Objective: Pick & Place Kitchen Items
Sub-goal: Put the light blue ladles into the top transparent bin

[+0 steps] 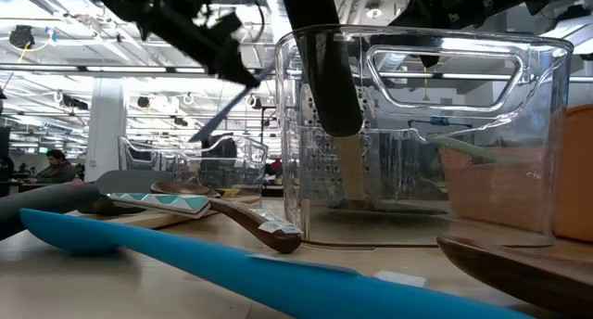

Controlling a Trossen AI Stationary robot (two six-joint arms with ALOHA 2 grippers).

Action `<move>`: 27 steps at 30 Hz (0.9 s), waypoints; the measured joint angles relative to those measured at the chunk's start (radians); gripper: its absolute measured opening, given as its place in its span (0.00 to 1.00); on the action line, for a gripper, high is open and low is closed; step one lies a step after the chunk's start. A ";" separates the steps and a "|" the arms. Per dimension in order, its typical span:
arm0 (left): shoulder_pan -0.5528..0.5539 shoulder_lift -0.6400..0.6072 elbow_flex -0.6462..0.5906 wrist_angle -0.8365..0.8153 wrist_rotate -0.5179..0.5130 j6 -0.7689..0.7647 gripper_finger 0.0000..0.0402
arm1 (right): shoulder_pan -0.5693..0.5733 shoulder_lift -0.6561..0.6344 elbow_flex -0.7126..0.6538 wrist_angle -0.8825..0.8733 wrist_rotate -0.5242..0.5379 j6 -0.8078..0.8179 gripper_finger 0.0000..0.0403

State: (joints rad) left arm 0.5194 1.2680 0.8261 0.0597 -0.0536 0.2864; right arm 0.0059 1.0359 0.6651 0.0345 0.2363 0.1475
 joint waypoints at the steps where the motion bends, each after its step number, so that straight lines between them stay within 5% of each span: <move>1: 0.010 0.021 0.000 0.000 0.000 0.000 0.08 | 0.000 0.000 0.000 -0.001 0.000 0.000 0.16; 9: 0.069 0.122 0.000 -0.052 0.000 0.000 0.08 | 0.000 0.000 0.000 -0.025 0.000 0.000 0.16; 27: 0.106 0.123 -0.108 -0.206 0.000 0.018 0.08 | 0.000 0.000 0.000 -0.032 0.000 0.000 0.16</move>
State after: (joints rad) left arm 0.6254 1.3908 0.7179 -0.1466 -0.0541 0.3046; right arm 0.0055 1.0359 0.6651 0.0029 0.2363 0.1475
